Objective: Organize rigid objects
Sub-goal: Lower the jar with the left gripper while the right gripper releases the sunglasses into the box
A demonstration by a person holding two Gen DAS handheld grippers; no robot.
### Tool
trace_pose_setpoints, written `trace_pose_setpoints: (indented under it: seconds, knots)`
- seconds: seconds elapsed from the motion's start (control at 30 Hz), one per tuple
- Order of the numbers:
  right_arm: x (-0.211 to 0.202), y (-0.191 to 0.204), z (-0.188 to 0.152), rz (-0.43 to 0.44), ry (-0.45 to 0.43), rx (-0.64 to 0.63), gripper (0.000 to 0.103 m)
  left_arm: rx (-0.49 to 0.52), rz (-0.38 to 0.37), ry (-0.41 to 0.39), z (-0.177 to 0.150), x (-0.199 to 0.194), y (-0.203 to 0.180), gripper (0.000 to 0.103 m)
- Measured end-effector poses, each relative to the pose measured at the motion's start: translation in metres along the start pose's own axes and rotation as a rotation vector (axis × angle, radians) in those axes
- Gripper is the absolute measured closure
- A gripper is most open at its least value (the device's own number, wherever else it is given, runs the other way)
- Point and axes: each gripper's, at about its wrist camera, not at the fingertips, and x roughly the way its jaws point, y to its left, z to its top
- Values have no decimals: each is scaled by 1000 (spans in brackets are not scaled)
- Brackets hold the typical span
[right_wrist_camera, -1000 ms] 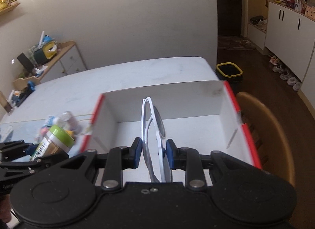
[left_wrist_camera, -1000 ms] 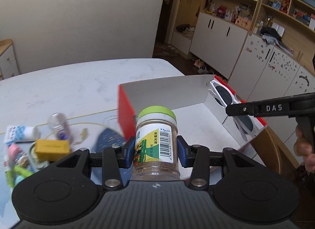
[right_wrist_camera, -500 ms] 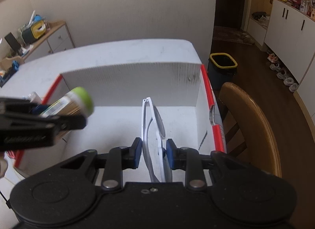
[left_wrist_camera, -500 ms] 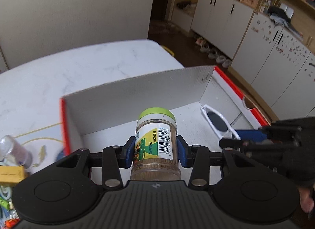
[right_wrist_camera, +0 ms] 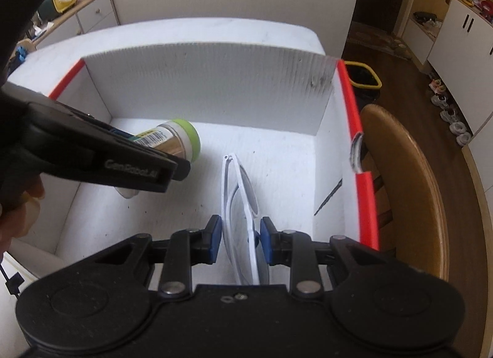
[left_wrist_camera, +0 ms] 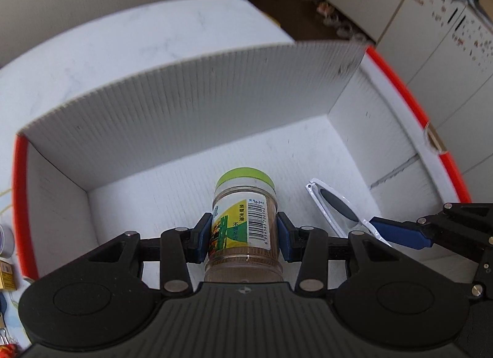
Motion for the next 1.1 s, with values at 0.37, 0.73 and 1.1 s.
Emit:
trace_pose_setpoints:
  seconds: [0.37, 0.73, 1.1]
  knots:
    - [10, -3, -5, 45, 57, 24, 77, -30, 6, 92, 0, 14, 4, 61]
    - [-5, -7, -5, 81, 22, 58, 74, -49, -13, -37, -9, -22, 10, 53]
    - [-37, 4, -7, 118, -34, 52, 69, -48, -32, -203, -36, -83, 12, 53]
